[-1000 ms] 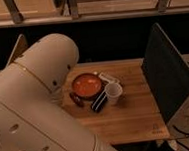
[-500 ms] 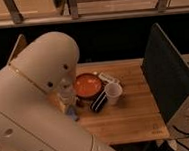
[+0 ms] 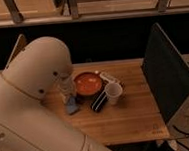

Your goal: Wipe the white sponge on the table

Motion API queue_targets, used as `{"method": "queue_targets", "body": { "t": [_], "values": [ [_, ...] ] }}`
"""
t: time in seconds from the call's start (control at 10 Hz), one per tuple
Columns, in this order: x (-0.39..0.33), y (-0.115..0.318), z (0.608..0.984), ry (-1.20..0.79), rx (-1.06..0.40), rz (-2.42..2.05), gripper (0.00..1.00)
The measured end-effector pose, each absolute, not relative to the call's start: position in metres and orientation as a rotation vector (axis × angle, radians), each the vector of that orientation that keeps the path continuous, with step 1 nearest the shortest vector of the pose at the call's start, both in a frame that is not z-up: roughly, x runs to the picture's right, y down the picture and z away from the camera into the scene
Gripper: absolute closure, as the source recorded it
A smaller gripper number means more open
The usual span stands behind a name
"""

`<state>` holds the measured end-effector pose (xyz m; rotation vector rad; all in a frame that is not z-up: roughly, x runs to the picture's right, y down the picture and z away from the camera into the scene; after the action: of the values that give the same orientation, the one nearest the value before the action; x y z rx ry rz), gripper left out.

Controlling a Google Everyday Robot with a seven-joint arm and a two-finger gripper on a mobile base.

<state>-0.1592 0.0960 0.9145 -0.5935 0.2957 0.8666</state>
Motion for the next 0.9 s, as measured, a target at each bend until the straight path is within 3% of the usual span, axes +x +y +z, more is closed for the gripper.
{"method": "queue_targets", "body": {
  "t": [0.2,0.5,0.9],
  "values": [
    [-0.186,0.094,0.916,0.25,-0.615,0.854,0.95],
    [-0.206,0.11,0.899,0.208,-0.666,0.81,0.66],
    [-0.165,0.121,0.884,0.268,-0.648,0.819,0.25]
  ]
}}
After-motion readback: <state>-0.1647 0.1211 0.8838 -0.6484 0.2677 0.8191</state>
